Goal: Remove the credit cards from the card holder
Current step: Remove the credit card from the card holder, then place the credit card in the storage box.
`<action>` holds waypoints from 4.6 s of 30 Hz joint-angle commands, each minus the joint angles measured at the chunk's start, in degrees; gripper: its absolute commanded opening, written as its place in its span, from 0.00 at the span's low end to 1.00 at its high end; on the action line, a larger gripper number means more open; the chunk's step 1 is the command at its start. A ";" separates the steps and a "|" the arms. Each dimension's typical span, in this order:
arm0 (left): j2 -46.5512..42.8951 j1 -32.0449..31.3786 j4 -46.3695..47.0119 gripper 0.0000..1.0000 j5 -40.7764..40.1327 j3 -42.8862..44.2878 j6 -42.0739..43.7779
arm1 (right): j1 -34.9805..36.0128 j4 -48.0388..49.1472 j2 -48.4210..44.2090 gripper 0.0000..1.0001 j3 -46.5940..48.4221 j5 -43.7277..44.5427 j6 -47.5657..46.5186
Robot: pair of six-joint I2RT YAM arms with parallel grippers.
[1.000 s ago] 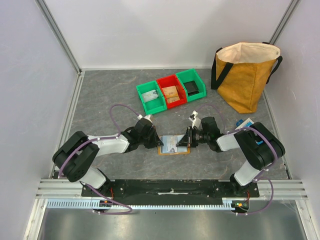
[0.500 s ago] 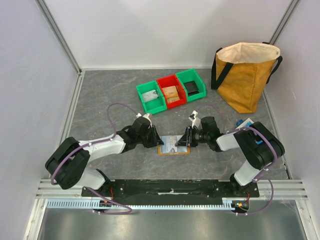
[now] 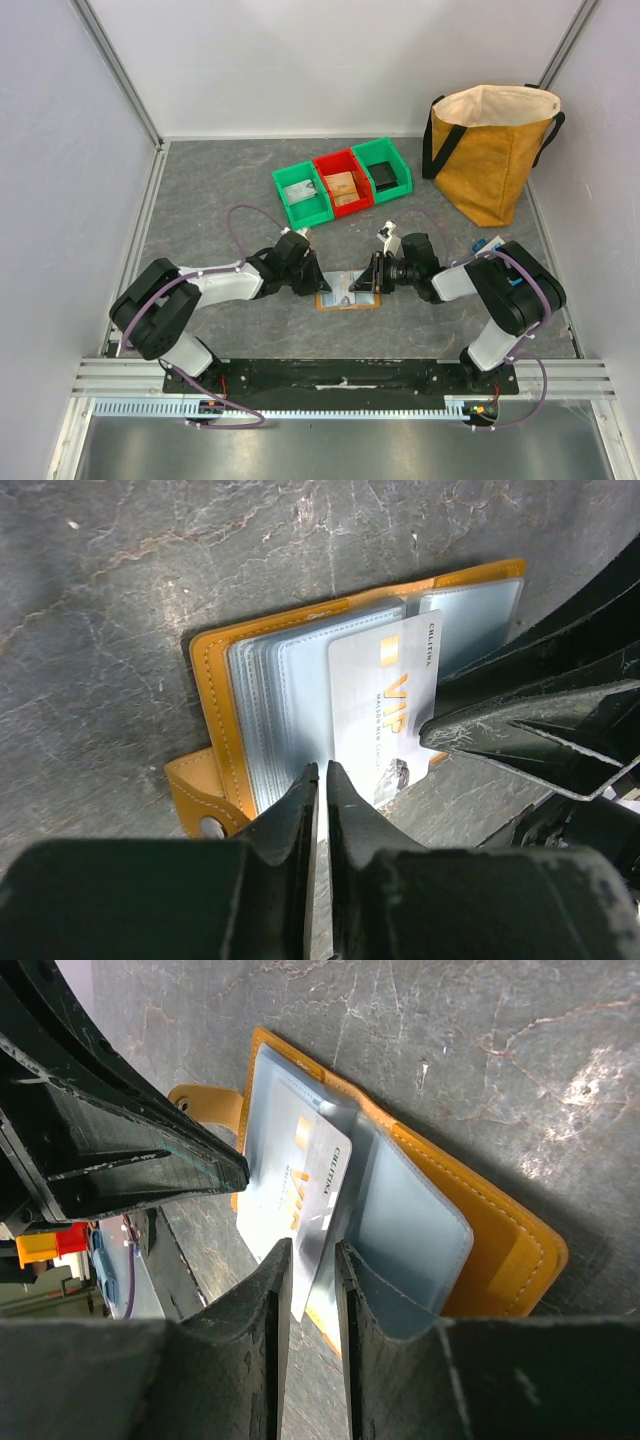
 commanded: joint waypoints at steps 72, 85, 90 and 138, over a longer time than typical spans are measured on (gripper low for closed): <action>-17.15 1.72 -39.12 0.57 37.26 36.14 69.73 | 7.80 -54.74 -31.06 0.00 34.07 -11.71 -43.91; -15.21 1.81 -39.47 0.02 37.79 35.88 69.02 | 7.89 -54.48 -30.35 0.00 33.46 -11.19 -44.61; -16.09 1.90 -35.62 0.02 31.31 34.04 65.17 | 7.98 -52.03 -31.32 0.35 32.14 -5.05 -41.20; 27.59 26.86 5.44 0.12 -4.49 43.17 0.12 | 6.57 -43.93 -45.64 0.98 14.74 33.20 -27.83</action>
